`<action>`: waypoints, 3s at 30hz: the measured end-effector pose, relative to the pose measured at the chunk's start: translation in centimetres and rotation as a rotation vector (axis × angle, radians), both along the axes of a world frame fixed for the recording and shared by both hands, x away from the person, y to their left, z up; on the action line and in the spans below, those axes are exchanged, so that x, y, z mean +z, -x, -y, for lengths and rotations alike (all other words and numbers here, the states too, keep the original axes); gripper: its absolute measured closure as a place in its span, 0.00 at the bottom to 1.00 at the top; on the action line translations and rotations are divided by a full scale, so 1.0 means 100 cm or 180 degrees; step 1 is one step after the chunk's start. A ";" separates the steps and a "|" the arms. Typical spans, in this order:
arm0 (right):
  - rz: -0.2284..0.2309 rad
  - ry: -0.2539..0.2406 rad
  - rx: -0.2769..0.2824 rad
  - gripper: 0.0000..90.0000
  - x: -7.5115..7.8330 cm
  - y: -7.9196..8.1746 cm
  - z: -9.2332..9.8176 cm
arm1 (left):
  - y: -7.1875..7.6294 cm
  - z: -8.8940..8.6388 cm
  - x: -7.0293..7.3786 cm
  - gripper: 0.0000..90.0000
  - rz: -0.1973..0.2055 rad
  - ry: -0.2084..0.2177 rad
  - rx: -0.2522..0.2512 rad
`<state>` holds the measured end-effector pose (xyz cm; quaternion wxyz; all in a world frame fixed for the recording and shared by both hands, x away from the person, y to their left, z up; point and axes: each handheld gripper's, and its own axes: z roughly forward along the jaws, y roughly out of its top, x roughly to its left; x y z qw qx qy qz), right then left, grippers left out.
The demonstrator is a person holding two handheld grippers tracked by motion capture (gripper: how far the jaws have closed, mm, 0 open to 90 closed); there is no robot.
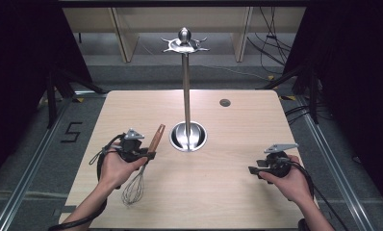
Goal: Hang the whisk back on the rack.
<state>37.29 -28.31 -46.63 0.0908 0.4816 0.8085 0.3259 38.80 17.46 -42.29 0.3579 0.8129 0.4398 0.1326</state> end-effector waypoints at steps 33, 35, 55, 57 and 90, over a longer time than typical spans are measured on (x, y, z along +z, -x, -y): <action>-0.0011 -0.0011 0.0007 0.58 0.000 0.000 -0.001 | 0.013 0.018 0.033 0.76 0.1087 0.0660 0.0100; 0.0000 -0.0009 0.0011 0.58 0.000 0.000 -0.001 | 0.013 0.021 0.037 0.76 0.1123 0.0664 0.0105; -0.0012 -0.0006 0.0006 0.58 0.000 0.000 0.000 | 0.013 0.054 0.064 0.76 0.1390 0.0786 0.0141; -0.0014 -0.0008 0.0011 0.58 0.000 0.000 0.000 | 0.012 0.058 0.066 0.76 0.1419 0.0771 0.0128; -0.0005 -0.0014 0.0007 0.58 0.000 0.000 0.000 | 0.007 0.081 0.092 0.76 0.1608 0.0797 0.0314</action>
